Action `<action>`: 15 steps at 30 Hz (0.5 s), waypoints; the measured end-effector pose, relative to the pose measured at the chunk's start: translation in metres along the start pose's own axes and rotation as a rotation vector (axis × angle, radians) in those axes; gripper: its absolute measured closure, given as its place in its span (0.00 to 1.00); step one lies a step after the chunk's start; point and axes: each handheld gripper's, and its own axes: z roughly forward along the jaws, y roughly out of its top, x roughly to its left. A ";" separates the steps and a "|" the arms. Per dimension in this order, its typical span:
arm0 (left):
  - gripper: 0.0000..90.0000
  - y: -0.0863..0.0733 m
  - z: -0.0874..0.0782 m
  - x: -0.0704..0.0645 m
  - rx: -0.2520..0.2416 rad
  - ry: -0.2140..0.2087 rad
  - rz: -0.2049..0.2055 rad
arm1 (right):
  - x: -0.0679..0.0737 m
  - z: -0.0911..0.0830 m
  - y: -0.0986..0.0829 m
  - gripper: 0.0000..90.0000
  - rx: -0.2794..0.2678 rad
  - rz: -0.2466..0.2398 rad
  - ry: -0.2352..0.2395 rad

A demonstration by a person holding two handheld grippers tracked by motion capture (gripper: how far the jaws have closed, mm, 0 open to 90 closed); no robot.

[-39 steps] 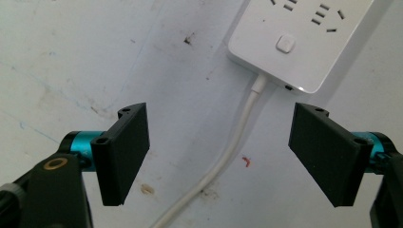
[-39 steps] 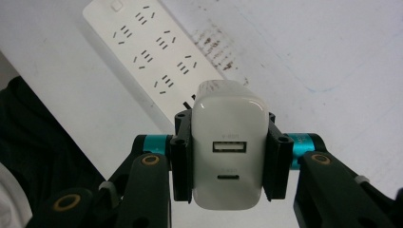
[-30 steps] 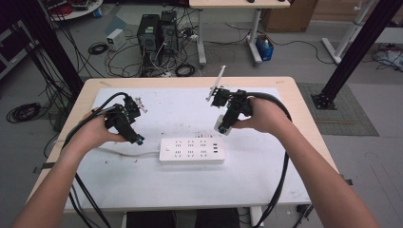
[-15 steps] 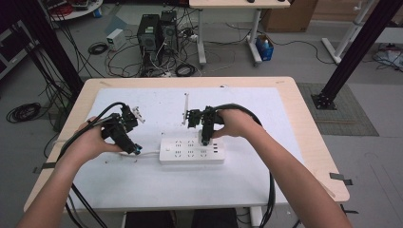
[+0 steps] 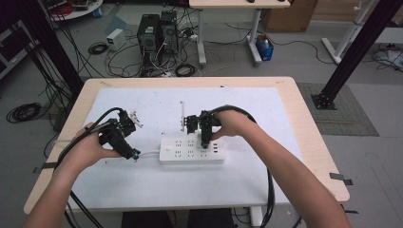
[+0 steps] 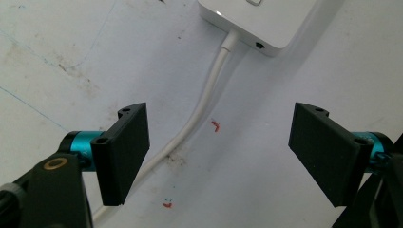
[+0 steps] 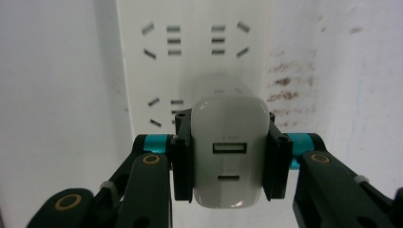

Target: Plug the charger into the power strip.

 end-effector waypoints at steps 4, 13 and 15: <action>0.24 -0.001 0.003 -0.003 -0.002 -0.005 -0.008 | -0.001 0.000 0.000 0.70 0.001 -0.015 0.000; 0.24 0.002 0.005 -0.006 0.009 -0.008 -0.003 | 0.000 0.001 -0.002 0.70 -0.015 0.003 0.000; 0.24 0.002 0.005 -0.006 0.006 -0.007 -0.004 | 0.001 0.001 -0.002 0.70 -0.019 -0.004 -0.011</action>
